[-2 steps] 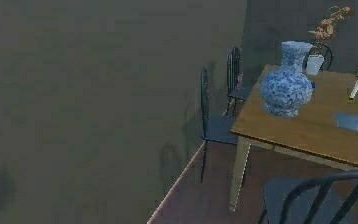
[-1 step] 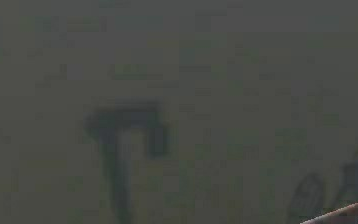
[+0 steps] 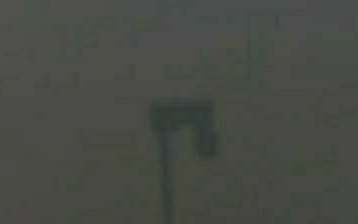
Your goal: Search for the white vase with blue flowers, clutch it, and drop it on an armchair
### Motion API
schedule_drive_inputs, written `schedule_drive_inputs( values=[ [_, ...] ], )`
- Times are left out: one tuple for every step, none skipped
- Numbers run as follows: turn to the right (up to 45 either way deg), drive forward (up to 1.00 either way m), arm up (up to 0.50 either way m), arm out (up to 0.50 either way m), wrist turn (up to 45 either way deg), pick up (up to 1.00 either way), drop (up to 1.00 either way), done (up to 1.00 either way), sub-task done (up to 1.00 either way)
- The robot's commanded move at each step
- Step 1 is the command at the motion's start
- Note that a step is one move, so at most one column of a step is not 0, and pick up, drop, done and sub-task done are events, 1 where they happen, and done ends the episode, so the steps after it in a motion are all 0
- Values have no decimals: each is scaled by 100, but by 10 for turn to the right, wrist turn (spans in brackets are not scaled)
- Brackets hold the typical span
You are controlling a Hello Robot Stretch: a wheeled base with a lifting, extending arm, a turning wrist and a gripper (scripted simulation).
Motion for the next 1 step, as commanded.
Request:
schedule_drive_inputs(
  values=[
    [450,0,0,0,0,0,0,0,0]
  ],
)
